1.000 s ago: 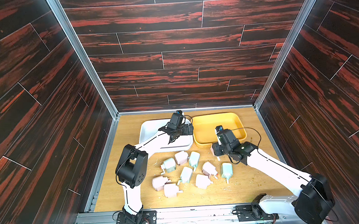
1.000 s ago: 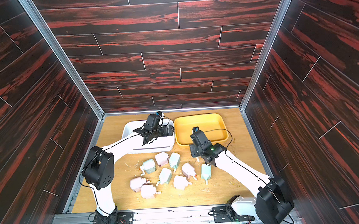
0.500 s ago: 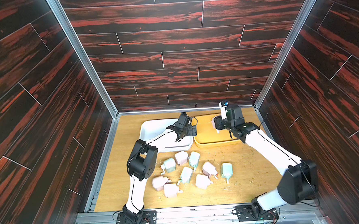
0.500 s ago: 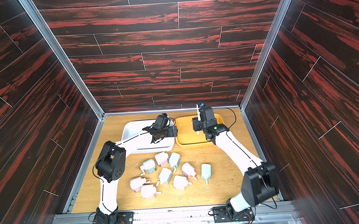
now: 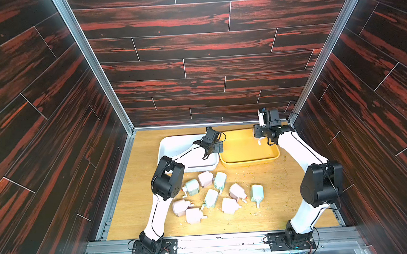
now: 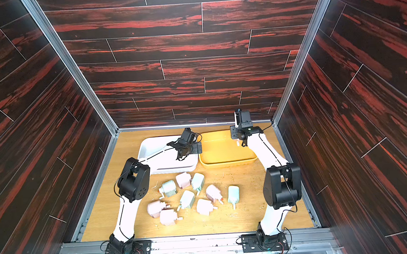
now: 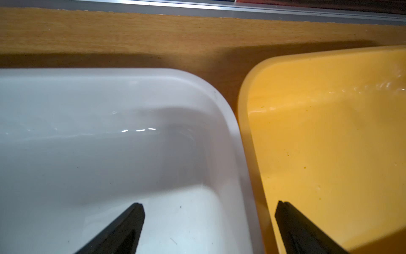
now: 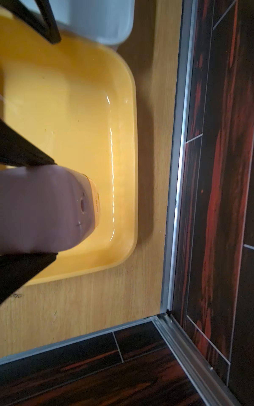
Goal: Place the pencil sharpeners by color into the storage box
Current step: Adjust the storage box at the center of the board.
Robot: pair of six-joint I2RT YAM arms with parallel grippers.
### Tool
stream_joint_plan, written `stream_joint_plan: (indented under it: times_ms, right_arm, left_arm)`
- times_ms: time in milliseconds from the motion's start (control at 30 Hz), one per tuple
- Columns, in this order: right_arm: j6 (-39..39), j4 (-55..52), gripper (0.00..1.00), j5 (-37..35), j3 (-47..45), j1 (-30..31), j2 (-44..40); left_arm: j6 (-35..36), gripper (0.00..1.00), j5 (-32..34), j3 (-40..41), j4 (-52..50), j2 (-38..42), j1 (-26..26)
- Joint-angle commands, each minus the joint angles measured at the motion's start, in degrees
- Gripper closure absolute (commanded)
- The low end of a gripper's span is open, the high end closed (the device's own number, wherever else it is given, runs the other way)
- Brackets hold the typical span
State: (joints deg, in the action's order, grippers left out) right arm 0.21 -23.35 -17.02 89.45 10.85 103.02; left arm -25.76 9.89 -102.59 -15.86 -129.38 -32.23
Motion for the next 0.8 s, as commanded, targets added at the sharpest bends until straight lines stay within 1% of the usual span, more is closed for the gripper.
stream_joint_plan:
  times_ms: [0,133,233,433,567,767]
  right_arm:
    - [-2.7,-1.0,1.0,-3.1,2.8,-1.1,2.9]
    - [-3.3,-2.9,1.0,-7.6,6.0,-1.7,7.2]
    - [-3.6,-4.6,1.0,-8.5,8.4,-1.7,9.8]
    - [-2.4,-6.9,1.0,-8.1,11.7,-1.7,13.0]
    - [-1.8,-8.9,1.0,-8.5,14.7,-1.7,15.6]
    - [-0.2,-12.4,1.0,-4.3,18.0,-1.6,18.3]
  left_arm:
    - [0.2,0.0,3.4,-2.8,-3.1,-1.7,-0.2]
    - [0.5,0.0,5.1,-3.7,-3.6,-2.5,-0.3]
    - [1.3,0.0,6.2,-3.6,-4.6,-2.3,-0.3]
    - [3.5,0.0,6.5,0.1,-3.4,0.7,-0.2]
    - [5.3,0.0,8.4,1.3,-3.7,1.9,-0.2]
    - [8.1,0.0,8.5,2.9,-3.5,3.6,-0.1]
